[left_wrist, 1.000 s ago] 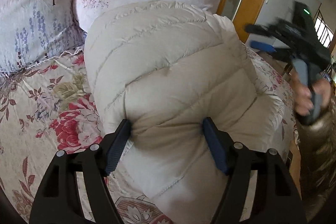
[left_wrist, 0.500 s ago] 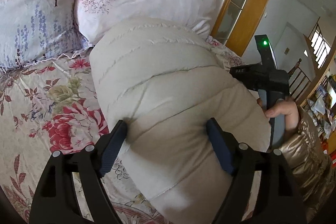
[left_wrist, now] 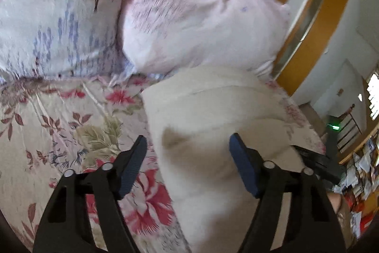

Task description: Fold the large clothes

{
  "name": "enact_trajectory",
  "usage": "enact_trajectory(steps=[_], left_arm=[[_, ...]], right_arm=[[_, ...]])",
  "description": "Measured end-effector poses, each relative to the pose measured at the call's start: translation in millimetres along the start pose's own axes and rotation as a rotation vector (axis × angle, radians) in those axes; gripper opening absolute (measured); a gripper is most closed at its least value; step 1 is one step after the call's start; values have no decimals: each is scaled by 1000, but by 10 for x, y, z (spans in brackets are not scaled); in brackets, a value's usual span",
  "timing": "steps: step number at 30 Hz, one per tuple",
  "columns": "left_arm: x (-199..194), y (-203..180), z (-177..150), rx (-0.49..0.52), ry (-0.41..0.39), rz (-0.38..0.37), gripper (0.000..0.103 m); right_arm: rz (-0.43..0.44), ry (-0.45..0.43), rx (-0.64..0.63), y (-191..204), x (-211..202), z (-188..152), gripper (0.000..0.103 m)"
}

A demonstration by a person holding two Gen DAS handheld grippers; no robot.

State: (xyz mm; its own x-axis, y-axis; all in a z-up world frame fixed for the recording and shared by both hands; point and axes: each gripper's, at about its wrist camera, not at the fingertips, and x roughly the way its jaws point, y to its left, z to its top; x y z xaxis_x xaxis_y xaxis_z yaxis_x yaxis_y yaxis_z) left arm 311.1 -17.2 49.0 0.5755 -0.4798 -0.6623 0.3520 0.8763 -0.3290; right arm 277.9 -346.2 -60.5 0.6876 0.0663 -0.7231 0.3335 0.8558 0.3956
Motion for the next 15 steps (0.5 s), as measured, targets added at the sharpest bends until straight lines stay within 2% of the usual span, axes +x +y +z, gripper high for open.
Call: enact_trajectory(steps=[10, 15], left_arm=[[453, 153, -105, -36, 110, -59, 73], [500, 166, -133, -29, 104, -57, 76]], right_arm=[[39, -2, 47, -73, 20, -18, 7], [60, 10, 57, -88, 36, 21, 10]])
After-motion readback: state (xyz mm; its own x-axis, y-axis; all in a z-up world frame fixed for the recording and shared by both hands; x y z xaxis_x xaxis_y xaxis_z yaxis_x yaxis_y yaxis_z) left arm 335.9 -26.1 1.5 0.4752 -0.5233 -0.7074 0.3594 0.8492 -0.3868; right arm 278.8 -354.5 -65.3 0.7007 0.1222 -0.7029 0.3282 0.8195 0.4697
